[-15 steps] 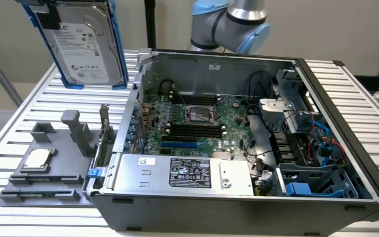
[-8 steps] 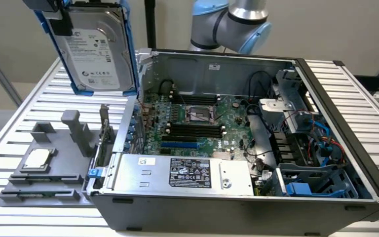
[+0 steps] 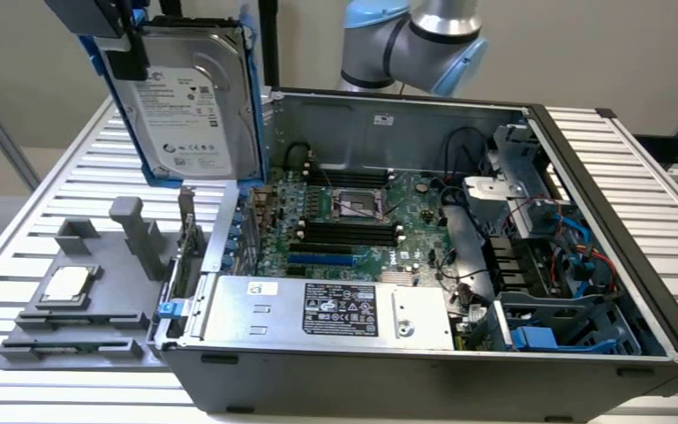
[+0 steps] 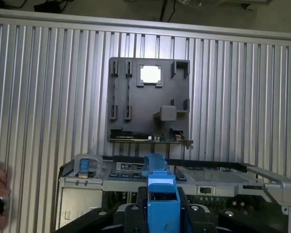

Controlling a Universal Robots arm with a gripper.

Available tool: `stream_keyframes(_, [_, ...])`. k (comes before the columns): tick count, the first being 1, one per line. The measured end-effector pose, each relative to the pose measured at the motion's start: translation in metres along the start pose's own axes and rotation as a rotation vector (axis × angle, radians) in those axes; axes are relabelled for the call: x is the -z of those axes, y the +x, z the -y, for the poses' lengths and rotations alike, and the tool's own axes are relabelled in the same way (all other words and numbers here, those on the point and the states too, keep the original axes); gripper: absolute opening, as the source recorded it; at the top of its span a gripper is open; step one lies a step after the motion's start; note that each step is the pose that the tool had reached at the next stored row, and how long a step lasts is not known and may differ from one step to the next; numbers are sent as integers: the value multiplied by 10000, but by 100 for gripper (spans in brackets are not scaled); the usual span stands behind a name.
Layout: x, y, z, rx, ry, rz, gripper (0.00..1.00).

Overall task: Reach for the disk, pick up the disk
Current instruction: 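Pick up the disk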

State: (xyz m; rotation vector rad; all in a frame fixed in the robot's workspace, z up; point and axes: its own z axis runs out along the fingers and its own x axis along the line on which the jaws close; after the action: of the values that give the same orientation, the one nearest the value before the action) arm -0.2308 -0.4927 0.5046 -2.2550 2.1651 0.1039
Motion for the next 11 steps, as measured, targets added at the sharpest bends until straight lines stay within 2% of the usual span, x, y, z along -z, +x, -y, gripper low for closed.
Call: stream_keyframes(11, [28, 187, 492, 0, 0, 0, 33])
